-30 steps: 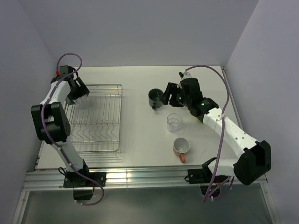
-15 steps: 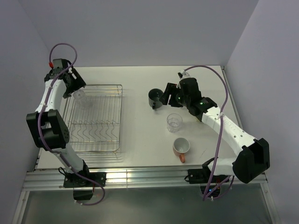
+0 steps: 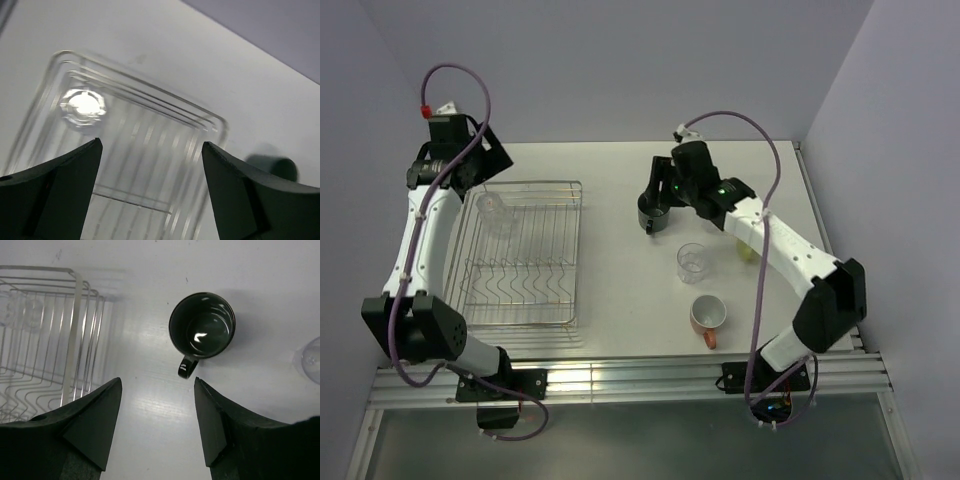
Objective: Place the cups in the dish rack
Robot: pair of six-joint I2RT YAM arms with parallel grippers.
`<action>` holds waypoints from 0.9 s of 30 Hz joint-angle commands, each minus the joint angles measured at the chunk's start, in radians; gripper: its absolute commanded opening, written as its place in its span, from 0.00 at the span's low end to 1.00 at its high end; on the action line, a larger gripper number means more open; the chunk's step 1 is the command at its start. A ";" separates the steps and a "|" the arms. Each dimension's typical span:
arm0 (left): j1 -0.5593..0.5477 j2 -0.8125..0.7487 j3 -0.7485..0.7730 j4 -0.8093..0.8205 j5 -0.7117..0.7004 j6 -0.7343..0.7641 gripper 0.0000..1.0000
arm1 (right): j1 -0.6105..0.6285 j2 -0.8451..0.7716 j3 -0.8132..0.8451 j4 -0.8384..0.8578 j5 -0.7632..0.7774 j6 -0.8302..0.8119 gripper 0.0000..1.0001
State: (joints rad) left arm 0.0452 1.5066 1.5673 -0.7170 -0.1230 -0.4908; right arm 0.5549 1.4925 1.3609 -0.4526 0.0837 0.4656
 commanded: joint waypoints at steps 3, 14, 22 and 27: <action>-0.163 -0.195 -0.065 0.106 0.169 0.015 0.88 | 0.025 0.166 0.161 -0.070 0.139 -0.045 0.64; -0.209 -0.401 -0.263 0.208 0.295 0.031 0.89 | 0.039 0.428 0.340 -0.112 0.154 -0.064 0.60; -0.209 -0.416 -0.296 0.214 0.301 0.040 0.89 | 0.053 0.537 0.392 -0.127 0.162 -0.062 0.58; -0.209 -0.418 -0.309 0.220 0.306 0.037 0.89 | 0.056 0.578 0.400 -0.124 0.157 -0.062 0.56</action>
State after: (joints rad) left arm -0.1635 1.1145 1.2659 -0.5362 0.1612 -0.4717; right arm 0.6018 2.0499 1.7096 -0.5713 0.2207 0.4133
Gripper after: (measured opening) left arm 0.888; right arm 0.566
